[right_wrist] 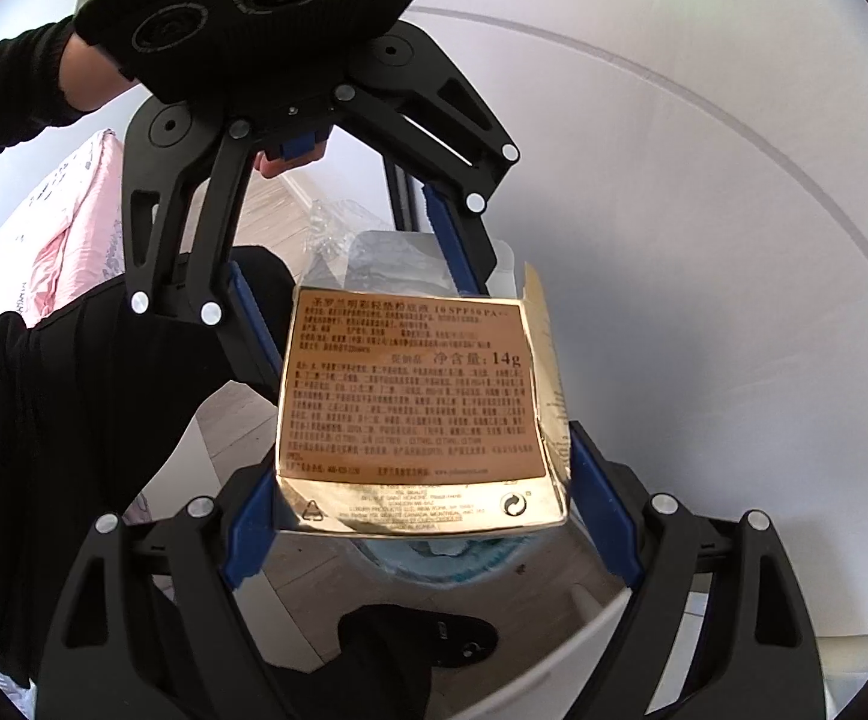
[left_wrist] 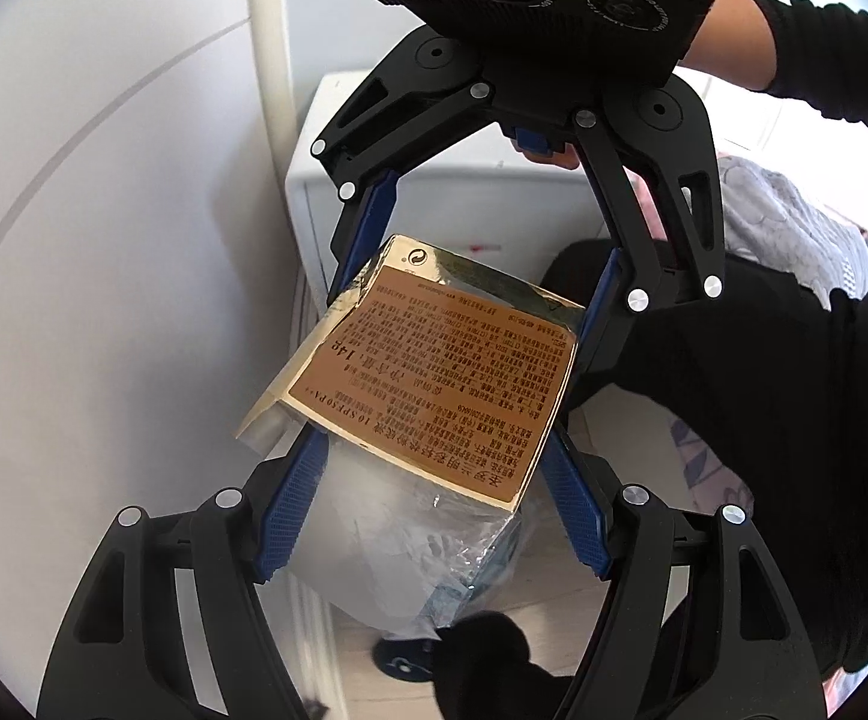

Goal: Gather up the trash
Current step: 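Carry the gold box with both grippers over the blue-lined bin, then open both grippers to drop the gold box into the bin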

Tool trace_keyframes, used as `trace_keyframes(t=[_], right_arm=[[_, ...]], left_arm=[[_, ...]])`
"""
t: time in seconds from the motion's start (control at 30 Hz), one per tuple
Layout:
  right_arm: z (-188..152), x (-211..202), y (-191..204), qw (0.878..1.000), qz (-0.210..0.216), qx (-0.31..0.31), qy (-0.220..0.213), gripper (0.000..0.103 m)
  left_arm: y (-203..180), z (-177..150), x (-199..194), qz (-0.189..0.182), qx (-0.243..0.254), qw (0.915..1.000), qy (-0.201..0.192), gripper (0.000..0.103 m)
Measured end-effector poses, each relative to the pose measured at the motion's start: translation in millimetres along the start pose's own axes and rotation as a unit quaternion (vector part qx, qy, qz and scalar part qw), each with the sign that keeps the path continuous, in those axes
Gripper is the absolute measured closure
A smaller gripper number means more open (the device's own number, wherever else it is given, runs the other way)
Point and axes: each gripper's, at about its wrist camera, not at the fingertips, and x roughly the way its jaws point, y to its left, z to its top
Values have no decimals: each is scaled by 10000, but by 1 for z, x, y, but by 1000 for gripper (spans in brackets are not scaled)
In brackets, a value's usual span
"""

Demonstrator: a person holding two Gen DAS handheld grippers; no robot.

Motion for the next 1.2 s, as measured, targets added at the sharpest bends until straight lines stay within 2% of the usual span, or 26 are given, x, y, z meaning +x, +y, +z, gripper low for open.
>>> trace_keyframes(t=[0.37, 0.6, 1.03, 1.2], right_arm=[[-15, 61, -13, 9981, 451, 231, 348, 22], [-27, 95, -20, 9952, 671, 452, 551, 22], [-43, 148, -36, 9876, 924, 961, 828, 22], [-47, 161, -35, 9862, 898, 1034, 926, 21]], left_arm=[[11, -60, 53, -357, -521, 9979, 148, 34], [9, -79, 92, -552, -700, 9957, 247, 34], [35, -118, 150, -979, -1128, 9870, 587, 32], [34, -132, 170, -1027, -1225, 9846, 708, 22]])
